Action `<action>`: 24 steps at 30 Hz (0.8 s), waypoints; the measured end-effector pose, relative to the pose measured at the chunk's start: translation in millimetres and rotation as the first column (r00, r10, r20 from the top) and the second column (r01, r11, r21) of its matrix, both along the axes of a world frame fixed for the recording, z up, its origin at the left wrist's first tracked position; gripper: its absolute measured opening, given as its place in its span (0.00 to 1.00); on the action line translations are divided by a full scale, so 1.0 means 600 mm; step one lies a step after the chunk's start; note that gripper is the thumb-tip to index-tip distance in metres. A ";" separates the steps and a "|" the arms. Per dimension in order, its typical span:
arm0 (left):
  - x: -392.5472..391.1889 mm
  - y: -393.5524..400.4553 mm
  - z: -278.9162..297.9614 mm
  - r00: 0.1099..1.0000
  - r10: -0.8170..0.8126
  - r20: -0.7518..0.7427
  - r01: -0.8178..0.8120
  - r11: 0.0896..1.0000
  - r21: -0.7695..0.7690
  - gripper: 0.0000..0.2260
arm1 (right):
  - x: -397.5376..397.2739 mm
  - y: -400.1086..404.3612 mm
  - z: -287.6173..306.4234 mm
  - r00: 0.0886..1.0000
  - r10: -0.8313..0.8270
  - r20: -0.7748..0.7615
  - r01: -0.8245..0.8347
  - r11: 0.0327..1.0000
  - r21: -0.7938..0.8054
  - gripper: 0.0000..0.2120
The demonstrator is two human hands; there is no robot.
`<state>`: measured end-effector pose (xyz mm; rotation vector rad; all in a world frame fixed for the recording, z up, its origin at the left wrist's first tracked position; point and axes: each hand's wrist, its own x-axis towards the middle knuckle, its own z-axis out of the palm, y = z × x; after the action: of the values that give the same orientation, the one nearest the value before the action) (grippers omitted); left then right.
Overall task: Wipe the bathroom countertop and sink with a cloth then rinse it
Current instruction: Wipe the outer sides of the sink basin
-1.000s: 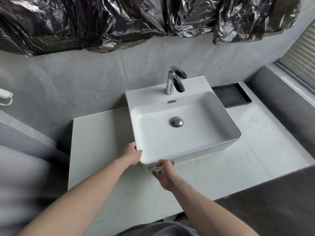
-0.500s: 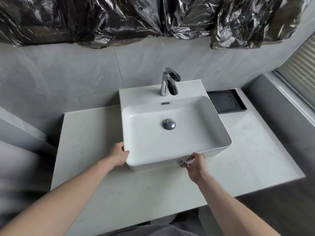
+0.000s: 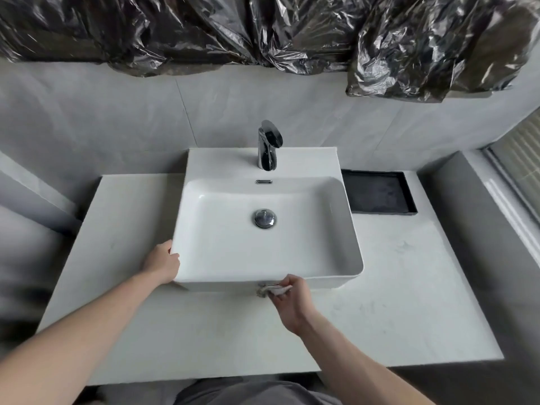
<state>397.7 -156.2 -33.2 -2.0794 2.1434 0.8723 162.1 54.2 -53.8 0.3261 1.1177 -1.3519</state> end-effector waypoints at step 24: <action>-0.100 0.145 0.014 0.955 0.169 0.245 -0.194 0.978 0.082 0.59 | -0.225 0.136 0.044 0.802 0.200 -0.563 -0.193 0.979 0.074 0.18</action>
<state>337.4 -69.1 -24.5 -2.2250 1.7727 0.6912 27.0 135.8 -27.5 -0.2090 1.6076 -1.2855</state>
